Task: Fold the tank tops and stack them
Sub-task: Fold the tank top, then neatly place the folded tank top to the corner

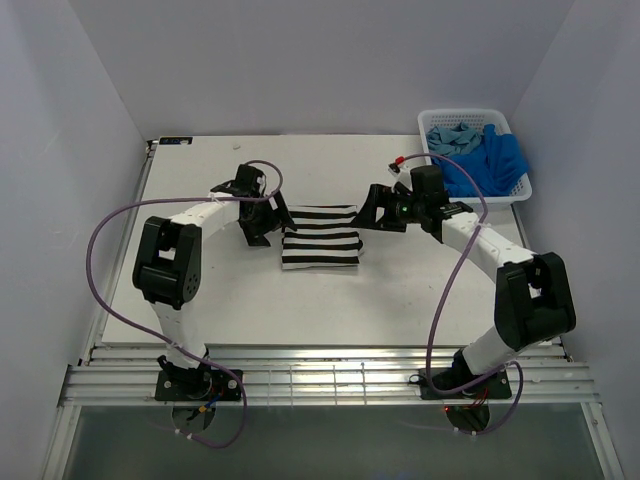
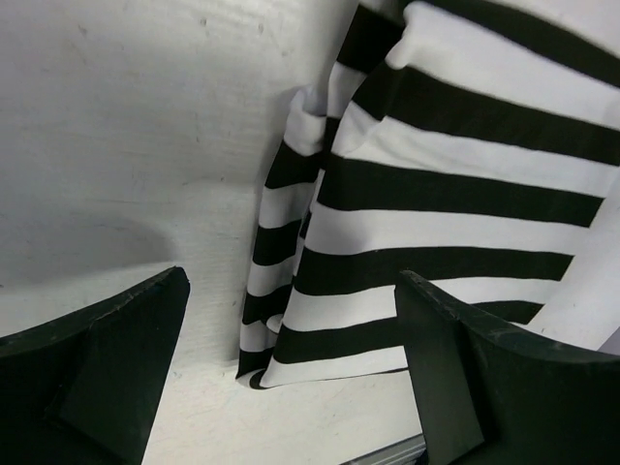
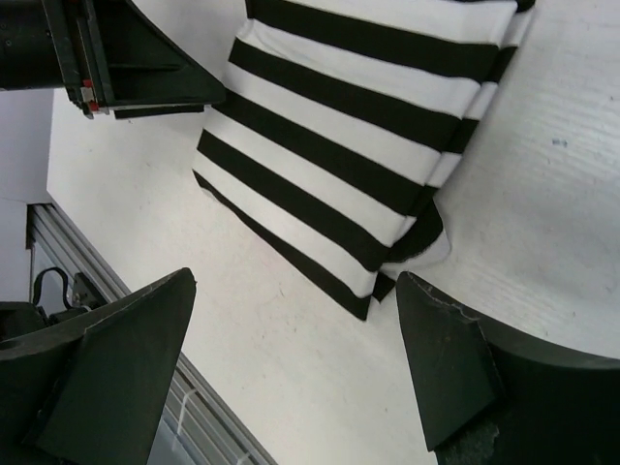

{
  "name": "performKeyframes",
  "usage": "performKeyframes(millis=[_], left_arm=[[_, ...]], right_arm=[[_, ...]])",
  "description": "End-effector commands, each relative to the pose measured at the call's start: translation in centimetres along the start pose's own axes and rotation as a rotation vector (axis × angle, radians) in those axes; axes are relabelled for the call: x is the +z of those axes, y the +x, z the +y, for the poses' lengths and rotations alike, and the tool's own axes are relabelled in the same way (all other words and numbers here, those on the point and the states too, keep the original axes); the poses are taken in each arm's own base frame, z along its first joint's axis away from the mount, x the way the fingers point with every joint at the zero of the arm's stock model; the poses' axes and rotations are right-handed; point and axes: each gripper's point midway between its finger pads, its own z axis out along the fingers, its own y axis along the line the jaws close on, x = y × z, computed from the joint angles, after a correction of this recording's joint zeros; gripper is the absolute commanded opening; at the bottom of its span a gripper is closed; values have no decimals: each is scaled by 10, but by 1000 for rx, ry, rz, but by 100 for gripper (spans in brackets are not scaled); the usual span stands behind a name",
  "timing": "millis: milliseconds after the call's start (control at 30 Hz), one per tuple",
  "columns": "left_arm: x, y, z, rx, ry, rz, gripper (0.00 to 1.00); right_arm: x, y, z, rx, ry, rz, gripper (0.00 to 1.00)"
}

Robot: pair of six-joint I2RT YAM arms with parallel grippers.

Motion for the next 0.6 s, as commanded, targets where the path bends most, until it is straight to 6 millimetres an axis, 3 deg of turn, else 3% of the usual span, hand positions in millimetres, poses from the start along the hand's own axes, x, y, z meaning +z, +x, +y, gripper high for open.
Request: performKeyframes(millis=[0,233,367,500,567], left_arm=[[0,2,-13,36,73,2,98],[32,30,-13,70,79,90,76],[45,39,-8,76,52,113,52],[45,22,-1,95,-10,41,23],[41,8,2,105,-35,-2,14]], right_arm=[[-22,-8,8,-74,30,-49,90],[-40,-13,6,-103,83,-94,90],[-46,-17,1,-100,111,-105,90],[-50,-21,-4,-98,121,-117,90],[-49,-22,-7,-98,126,-117,90]])
